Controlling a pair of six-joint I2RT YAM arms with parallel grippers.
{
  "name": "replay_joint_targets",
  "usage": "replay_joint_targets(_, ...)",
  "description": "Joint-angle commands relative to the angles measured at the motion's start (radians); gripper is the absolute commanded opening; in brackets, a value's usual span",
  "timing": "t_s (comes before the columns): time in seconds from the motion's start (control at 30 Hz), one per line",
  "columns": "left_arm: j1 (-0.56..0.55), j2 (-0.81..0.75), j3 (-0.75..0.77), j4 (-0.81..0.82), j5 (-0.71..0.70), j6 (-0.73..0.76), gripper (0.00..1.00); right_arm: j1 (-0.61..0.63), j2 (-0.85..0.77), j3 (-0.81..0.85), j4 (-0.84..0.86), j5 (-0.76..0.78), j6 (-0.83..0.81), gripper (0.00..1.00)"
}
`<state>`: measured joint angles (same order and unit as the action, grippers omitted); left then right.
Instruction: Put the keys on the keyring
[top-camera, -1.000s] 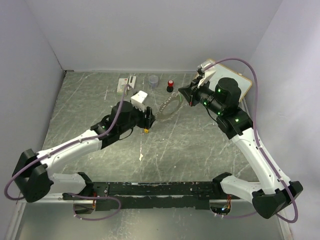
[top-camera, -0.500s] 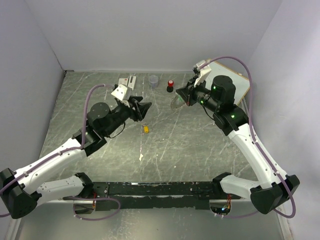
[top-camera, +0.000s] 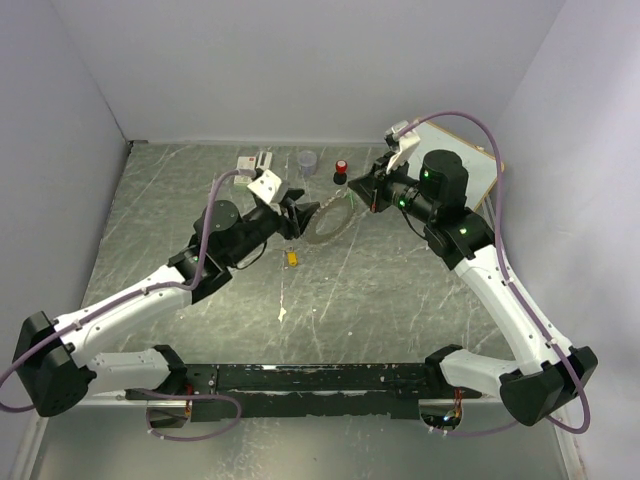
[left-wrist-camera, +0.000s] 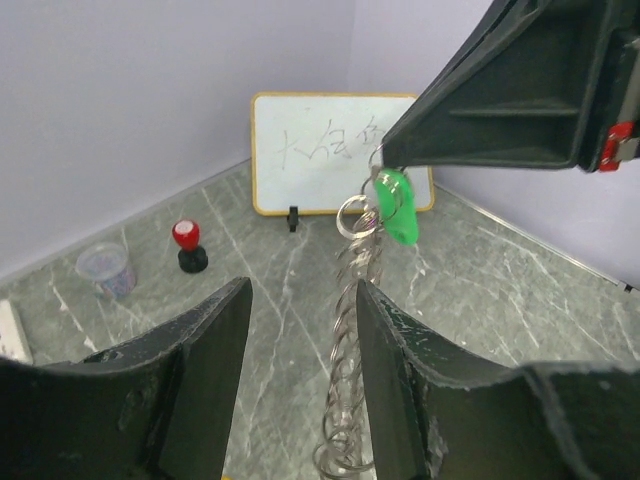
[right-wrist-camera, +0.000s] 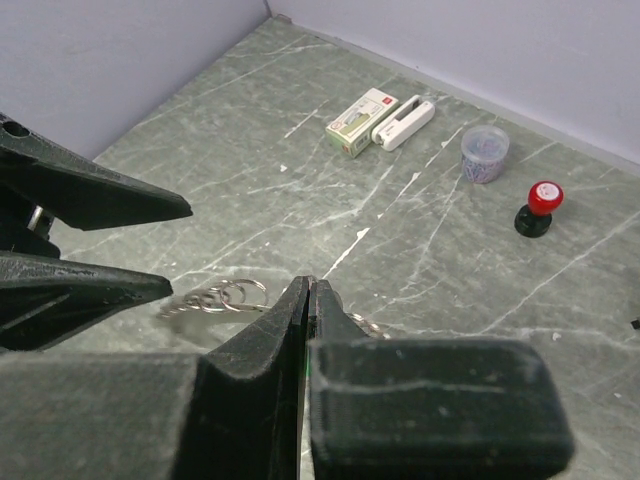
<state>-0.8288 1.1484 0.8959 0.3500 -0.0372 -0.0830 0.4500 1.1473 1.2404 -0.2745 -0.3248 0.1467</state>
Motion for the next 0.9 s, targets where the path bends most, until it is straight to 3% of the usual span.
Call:
replay_joint_targets(0.0,-0.032,0.040,0.075,0.092,0.036,0.065,0.57,-0.002,0.000,0.037,0.053,-0.028,0.023,0.00)
replay_joint_targets(0.87,-0.124,0.193,0.155,0.120,0.011,0.241,0.55,-0.002,-0.011,0.027,0.066,-0.086,0.046,0.00)
